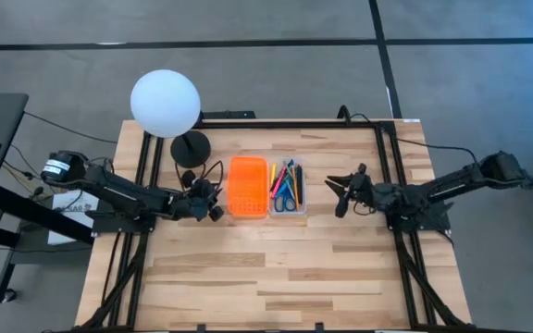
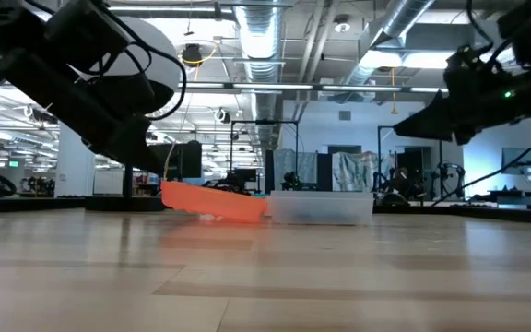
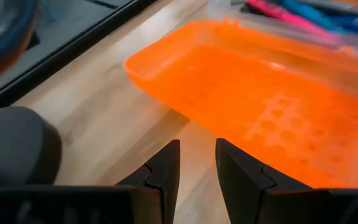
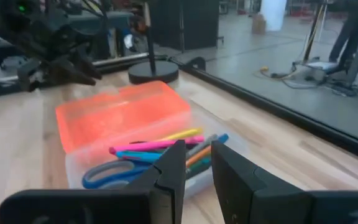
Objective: Pick & place school supplies into a supply box
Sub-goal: Close the orange supply box
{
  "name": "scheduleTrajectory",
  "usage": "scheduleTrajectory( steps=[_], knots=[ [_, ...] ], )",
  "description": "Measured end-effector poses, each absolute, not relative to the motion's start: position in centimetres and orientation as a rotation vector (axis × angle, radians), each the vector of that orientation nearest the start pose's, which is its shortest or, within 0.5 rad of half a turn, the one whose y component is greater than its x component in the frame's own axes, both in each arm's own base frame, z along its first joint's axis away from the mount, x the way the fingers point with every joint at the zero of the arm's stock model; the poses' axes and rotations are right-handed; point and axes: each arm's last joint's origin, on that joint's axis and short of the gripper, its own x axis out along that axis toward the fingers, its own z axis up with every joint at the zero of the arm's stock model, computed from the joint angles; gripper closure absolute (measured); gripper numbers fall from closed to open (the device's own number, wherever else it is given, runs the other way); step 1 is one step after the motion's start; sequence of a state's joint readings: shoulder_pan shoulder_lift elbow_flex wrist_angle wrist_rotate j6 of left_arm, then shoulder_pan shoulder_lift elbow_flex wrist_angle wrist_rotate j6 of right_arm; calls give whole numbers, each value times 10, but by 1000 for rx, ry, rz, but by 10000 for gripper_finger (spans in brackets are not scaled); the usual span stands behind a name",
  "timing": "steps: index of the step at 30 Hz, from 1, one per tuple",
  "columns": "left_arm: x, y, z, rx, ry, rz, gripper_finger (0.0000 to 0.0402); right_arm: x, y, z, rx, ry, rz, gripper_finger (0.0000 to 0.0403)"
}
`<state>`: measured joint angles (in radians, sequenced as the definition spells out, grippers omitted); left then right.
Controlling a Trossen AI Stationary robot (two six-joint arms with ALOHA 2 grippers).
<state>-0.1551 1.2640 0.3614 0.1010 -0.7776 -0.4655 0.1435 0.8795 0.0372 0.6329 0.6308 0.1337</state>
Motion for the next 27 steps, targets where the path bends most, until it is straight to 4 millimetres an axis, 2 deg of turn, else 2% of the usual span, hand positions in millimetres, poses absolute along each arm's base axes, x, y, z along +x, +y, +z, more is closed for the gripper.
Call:
scheduleTrajectory(
  steps=[10, 18, 27],
  knots=[
    [203, 2, 134, -90, 639, 679, 304, 164, -20, 131, 129, 185, -497, 333],
    [203, 2, 134, -119, 649, 643, 304, 183, -34, 122, 145, 251, -550, 333],
    [204, -5, 127, -170, 681, 602, 304, 203, -45, 115, 174, 285, -487, 333]
  ],
)
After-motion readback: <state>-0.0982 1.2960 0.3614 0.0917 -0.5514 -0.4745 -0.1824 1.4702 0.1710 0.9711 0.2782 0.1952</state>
